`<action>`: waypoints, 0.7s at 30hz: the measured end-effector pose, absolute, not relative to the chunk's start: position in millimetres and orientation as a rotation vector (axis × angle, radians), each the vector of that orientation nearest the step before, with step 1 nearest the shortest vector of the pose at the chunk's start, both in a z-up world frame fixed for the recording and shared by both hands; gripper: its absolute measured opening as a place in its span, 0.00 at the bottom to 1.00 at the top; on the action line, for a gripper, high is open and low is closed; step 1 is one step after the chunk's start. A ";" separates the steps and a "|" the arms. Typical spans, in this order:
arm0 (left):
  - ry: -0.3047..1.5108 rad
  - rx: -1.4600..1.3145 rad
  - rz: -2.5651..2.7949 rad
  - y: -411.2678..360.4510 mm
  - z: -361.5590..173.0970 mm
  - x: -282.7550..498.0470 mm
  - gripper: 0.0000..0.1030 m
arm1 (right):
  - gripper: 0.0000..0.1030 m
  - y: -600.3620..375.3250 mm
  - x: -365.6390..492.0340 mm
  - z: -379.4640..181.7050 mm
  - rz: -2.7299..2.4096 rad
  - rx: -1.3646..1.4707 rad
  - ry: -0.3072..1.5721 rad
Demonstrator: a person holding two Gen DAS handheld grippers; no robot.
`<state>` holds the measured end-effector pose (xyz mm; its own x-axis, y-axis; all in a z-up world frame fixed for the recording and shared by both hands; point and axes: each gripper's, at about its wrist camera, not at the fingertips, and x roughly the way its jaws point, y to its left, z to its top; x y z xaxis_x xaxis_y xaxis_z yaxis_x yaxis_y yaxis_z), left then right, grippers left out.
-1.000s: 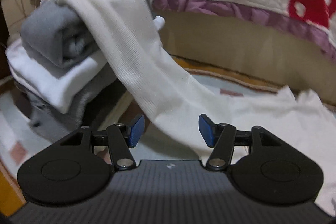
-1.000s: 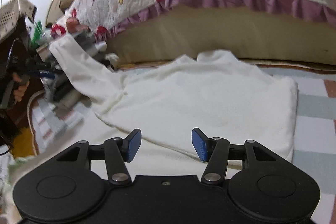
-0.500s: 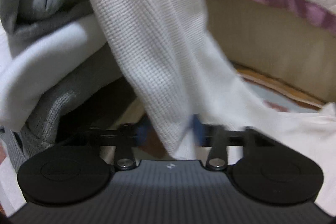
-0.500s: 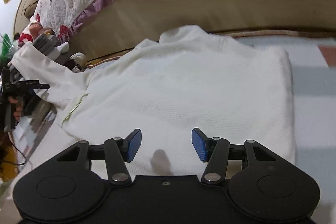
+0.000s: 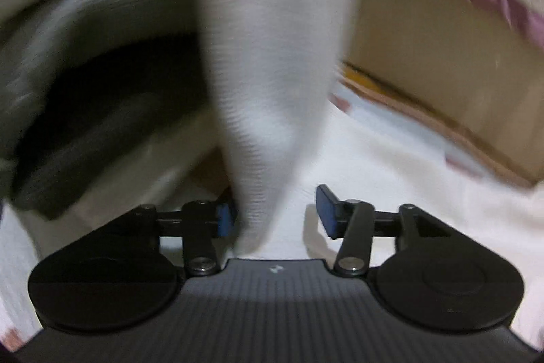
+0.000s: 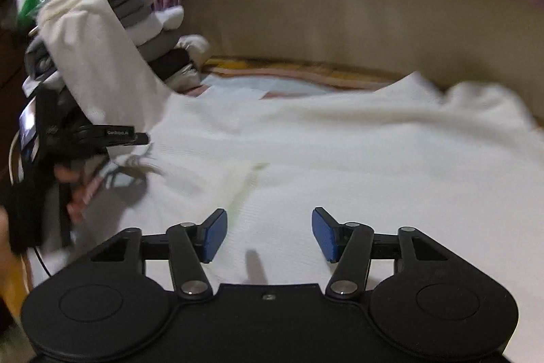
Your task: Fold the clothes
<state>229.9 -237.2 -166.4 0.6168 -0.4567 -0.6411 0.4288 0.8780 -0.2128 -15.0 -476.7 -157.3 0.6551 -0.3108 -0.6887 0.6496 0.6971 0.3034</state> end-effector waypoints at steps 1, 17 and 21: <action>0.748 -0.035 -0.520 -235.5 -165.9 230.6 0.48 | 0.66 -472.8 3.9 -155.8 -0.571 0.572 0.667; 0.687 0.057 -0.731 -235.1 -147.8 228.8 0.47 | 0.45 -499.0 70.3 -182.9 -0.710 0.740 0.602; 0.631 0.021 -0.799 -246.4 -136.9 221.2 0.02 | 0.54 -483.6 18.9 -148.6 -0.600 0.805 0.472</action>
